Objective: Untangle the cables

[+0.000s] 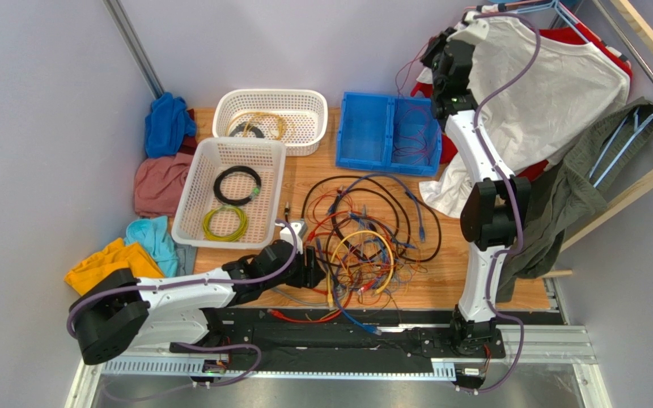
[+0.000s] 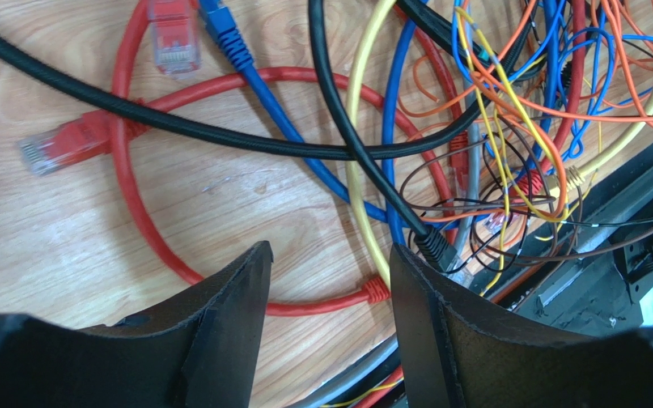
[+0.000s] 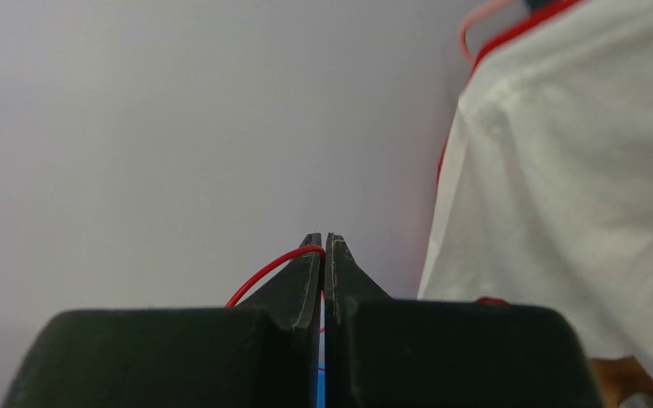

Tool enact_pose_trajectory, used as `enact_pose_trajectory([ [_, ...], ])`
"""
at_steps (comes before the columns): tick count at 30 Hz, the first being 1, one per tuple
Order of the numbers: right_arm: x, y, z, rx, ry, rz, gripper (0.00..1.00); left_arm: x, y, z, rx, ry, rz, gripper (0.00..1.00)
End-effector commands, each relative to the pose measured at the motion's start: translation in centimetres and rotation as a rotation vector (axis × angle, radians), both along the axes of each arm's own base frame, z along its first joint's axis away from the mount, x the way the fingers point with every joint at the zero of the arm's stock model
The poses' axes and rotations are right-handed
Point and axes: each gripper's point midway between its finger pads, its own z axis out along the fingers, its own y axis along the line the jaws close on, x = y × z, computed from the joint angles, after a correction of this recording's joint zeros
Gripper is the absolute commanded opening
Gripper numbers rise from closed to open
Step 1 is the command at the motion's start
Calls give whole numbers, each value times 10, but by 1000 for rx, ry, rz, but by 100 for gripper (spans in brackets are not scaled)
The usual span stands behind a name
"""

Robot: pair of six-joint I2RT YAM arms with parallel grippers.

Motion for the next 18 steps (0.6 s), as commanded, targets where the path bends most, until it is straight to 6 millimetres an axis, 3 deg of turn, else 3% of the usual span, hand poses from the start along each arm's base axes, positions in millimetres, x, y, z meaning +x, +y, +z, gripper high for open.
enact_pose_trajectory([
  [1,11,12,-58,15,77,32,0,7,-24,23,-87,-34,-38,61],
  [8,-2,17,-125,-18,231,23,0,7,-27,26,-106,-37,-44,61],
  [12,-20,13,-144,-32,268,-7,0,6,-27,27,-122,-34,-42,61],
  [15,-31,6,-146,-50,287,-42,0,5,-27,27,-127,-33,-43,61],
  [18,-37,-16,-166,-141,396,-170,0,4,-27,27,-132,-31,-42,60],
])
